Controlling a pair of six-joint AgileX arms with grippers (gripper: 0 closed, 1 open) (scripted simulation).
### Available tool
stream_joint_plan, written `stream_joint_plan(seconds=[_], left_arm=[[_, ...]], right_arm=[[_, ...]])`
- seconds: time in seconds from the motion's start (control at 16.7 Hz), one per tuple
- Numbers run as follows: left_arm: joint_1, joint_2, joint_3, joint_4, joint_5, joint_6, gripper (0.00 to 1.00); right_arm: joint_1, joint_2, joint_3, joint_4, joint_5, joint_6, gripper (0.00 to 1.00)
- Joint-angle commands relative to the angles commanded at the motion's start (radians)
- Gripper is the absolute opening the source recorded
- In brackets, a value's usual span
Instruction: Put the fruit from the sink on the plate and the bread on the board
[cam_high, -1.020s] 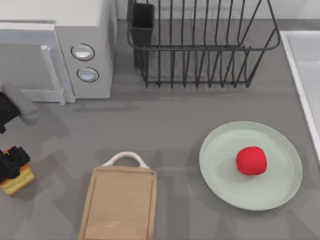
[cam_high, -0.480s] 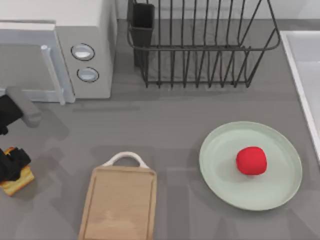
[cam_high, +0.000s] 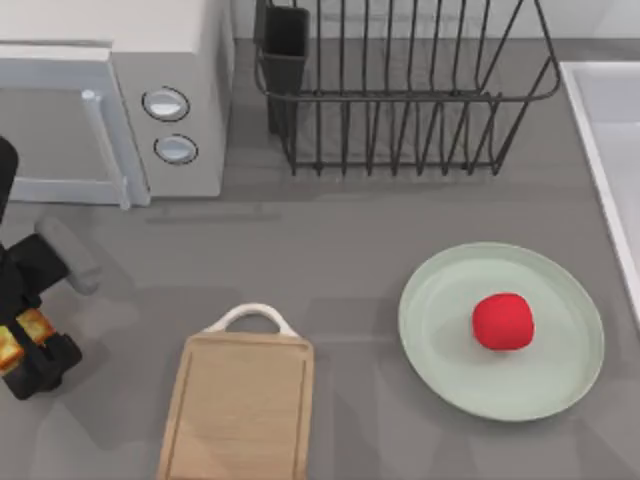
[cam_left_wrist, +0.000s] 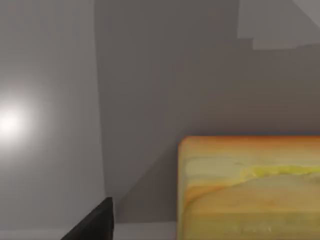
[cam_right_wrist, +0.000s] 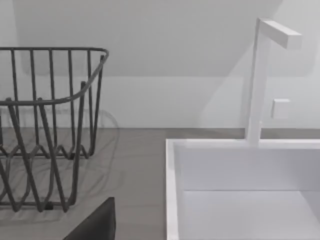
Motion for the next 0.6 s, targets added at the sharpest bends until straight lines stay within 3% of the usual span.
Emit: stream_joint_plan(seconds=[0.24, 0.6], left_arm=[[0.0, 0.002, -0.002, 0.003, 0.0, 0.0, 1.0], [0.0, 0.002, -0.002, 0.003, 0.0, 0.0, 0.55]], right_arm=[[0.0, 0.0, 0.0, 0.0, 0.0, 0.0, 1.0], [0.0, 0.0, 0.0, 0.0, 0.0, 0.0, 1.0]])
